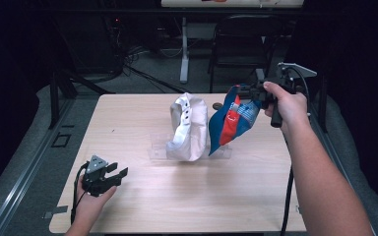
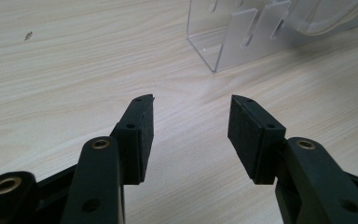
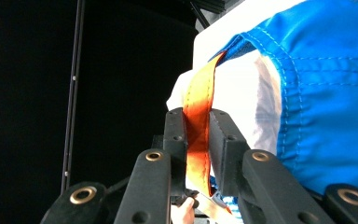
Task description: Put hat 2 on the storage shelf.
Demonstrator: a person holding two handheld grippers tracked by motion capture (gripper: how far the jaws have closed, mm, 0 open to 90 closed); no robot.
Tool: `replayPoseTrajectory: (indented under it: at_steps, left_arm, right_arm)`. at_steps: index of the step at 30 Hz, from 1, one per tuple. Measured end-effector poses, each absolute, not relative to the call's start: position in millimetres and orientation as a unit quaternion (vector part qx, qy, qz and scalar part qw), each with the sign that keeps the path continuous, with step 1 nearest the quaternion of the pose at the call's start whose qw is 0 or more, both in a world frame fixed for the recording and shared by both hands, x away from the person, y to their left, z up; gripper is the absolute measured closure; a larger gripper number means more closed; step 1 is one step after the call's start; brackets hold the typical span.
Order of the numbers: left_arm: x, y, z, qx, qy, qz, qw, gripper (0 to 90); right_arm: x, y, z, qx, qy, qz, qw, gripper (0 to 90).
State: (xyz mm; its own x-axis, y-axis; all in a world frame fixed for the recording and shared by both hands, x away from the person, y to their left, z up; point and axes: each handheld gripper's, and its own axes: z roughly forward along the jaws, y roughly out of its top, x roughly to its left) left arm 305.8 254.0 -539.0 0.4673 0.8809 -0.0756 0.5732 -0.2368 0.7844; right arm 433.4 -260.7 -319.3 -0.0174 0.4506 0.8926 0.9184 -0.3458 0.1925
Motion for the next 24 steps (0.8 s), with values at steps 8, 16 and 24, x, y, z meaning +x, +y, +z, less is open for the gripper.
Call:
replayPoseTrajectory:
  at_steps: [8,16,24]
  left_arm:
    - [307,254,-540,0.762,0.477,0.195,0.393,50.9]
    - [307,255,-540,0.76,0.478,0.195,0.394,50.9]
    - [307,254,-540,0.762,0.478,0.196,0.392,50.9]
  right_arm:
    - [438,-253,-324,-0.652,-0.515,-0.498,0.246,78.2]
    - [440,-245,-343,-0.658,-0.525,-0.478,0.25,78.2]
    - [438,-251,-365,-0.674,-0.529,-0.455,0.244,78.2]
